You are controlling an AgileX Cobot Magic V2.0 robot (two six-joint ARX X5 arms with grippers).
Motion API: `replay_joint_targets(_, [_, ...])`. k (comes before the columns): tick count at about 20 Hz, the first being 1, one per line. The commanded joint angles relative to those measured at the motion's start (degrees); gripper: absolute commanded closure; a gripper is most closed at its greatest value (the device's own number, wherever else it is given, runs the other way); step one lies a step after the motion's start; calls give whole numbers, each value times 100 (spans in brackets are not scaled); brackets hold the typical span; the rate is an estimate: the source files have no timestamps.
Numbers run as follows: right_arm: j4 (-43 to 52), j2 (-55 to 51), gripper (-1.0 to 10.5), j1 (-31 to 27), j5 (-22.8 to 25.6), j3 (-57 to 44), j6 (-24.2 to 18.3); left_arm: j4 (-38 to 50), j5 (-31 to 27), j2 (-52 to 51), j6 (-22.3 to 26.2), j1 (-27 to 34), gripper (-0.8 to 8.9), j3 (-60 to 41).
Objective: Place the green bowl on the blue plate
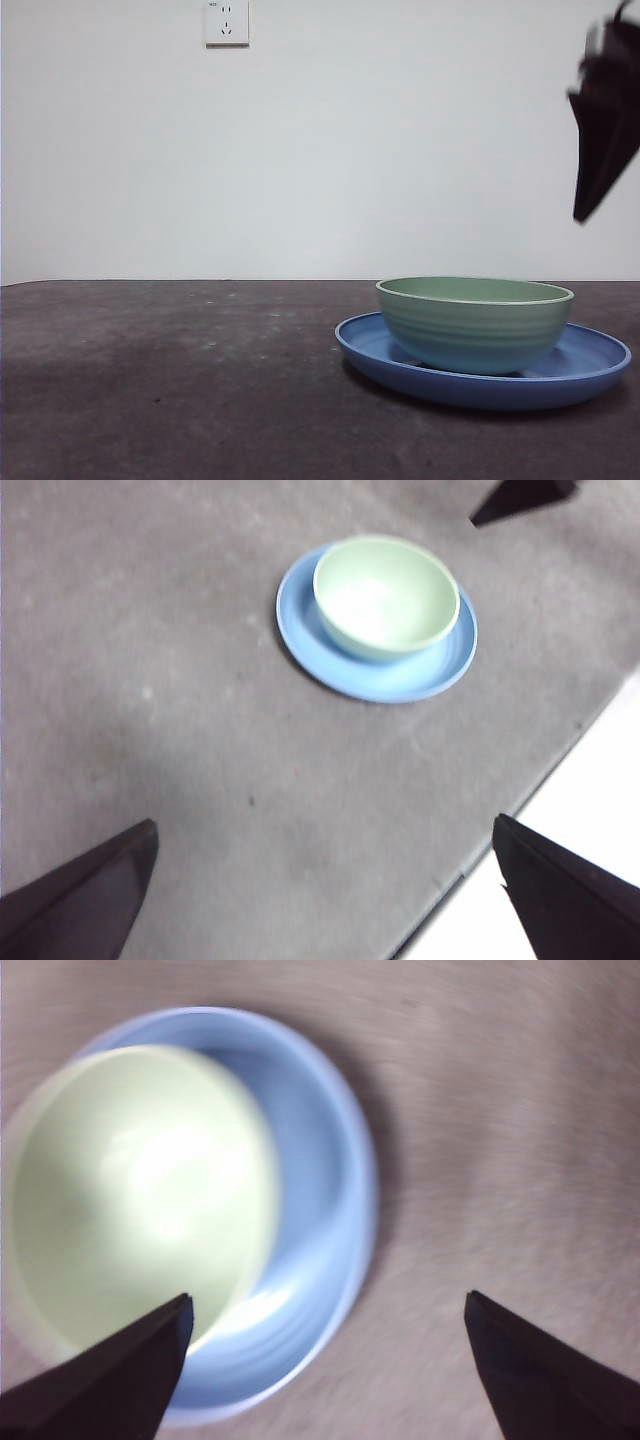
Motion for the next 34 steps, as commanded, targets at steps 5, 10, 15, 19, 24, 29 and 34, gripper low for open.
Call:
replay_joint_targets(5, [634, 1440, 528, -398, -892, 68, -382, -116, -9, 7, -24, -26, 215, 55])
replay_joint_targets(10, [890, 1967, 626, -380, -894, 68, -391, -114, -9, 7, -24, -26, 215, 55])
replay_joint_targets(15, [1045, 2164, 713, -229, -1215, 68, -389, -111, -9, 7, -24, -26, 215, 55])
replay_joint_targets(19, [1078, 2319, 875, -144, -1115, 68, -365, -111, -9, 7, -122, -26, 215, 55])
replay_joint_targets(24, [1036, 2317, 940, -144, -1064, 175, -166, -103, -9, 7, -149, -26, 215, 55])
replay_joint_targets(29, [345, 2317, 940, 57, -1163, 1014, -149, -66, -9, 7, -146, -26, 215, 55])
replay_joint_targets(34, [229, 2319, 940, 756, -1185, 1875, 295, -66, -9, 7, -146, -26, 215, 55])
